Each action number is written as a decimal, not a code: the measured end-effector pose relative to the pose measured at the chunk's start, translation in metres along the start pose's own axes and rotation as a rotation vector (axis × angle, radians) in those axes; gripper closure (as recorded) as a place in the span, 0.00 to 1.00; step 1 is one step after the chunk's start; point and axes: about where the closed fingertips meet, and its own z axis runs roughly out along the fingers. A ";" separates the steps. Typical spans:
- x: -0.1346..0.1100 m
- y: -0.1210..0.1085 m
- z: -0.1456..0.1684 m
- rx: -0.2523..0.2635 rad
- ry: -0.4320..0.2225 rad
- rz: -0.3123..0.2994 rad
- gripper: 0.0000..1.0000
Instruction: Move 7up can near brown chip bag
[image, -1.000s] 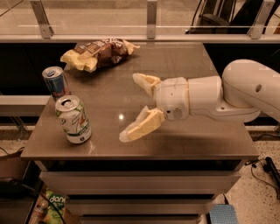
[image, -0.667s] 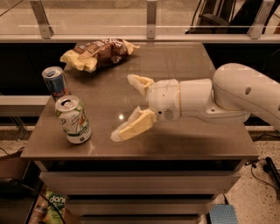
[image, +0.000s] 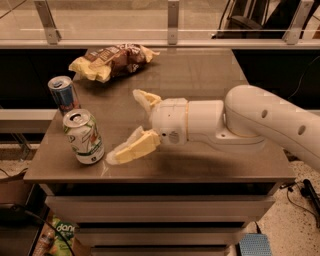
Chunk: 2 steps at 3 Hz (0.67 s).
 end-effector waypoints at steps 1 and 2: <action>-0.004 0.011 0.018 -0.016 -0.024 0.002 0.00; -0.010 0.027 0.037 -0.052 -0.034 -0.008 0.00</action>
Offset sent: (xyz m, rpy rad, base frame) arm -0.0305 0.0648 0.0030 0.0439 -0.0065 0.0923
